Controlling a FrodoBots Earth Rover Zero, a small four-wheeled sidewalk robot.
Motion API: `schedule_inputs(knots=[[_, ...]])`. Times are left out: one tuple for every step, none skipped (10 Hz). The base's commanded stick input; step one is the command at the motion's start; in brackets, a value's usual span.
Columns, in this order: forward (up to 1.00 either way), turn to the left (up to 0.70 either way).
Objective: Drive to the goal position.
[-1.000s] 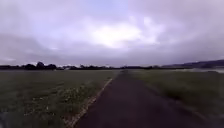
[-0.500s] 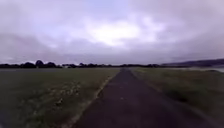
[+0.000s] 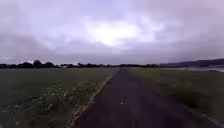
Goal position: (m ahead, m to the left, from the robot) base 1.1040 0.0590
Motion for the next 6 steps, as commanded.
schedule_inputs(knots=[[0.5,-0.15],[0.5,-0.11],[0.5,-0.07],[0.5,-0.04],[0.5,0.0],[0.5,0.0]])
